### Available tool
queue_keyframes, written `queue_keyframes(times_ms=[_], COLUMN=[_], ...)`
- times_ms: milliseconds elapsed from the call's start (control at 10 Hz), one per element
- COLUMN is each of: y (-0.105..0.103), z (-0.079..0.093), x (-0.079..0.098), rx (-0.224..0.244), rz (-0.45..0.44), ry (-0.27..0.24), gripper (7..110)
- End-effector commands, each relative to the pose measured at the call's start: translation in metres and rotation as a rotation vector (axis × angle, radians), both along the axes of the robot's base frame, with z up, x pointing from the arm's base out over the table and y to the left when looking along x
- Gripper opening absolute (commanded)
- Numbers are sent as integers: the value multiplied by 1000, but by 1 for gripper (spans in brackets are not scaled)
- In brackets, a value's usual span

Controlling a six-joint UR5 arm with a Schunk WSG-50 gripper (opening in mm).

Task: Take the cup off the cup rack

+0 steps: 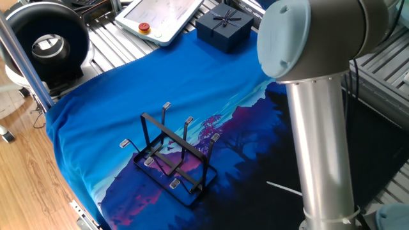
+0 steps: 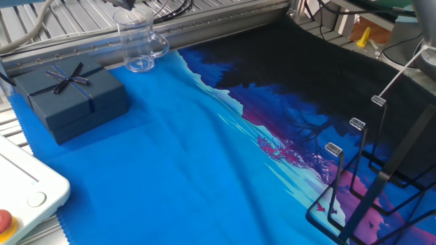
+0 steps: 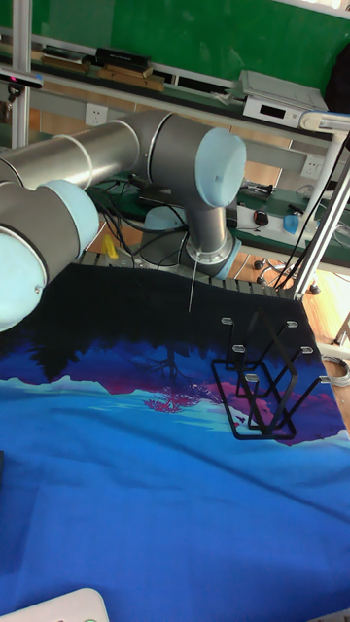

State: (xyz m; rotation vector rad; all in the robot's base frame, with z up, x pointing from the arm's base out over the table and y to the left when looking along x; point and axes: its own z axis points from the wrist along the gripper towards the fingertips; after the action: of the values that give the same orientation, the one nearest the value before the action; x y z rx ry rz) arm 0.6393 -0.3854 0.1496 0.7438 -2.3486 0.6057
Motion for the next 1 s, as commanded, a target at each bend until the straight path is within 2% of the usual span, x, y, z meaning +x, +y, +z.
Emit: queue_keyframes(times_ms=[0,100,200,300,400,500,700,800,900], y=[30,39,55,79,80,78,77,76,74], z=[2,4,0,-17,-32,-43,-44,-40,-32], x=[12,18,12,1,-1,-8,-24,-27,-24], rx=[102,110,163,273,324,354,362,350,315], rz=[-31,-43,-91,-173,-184,-195,-227,-233,-231], ry=[11,-8,-1,-6,-28,-33,-23,-17,-14], gripper=[22,22,22,22,22,22,22,22,22])
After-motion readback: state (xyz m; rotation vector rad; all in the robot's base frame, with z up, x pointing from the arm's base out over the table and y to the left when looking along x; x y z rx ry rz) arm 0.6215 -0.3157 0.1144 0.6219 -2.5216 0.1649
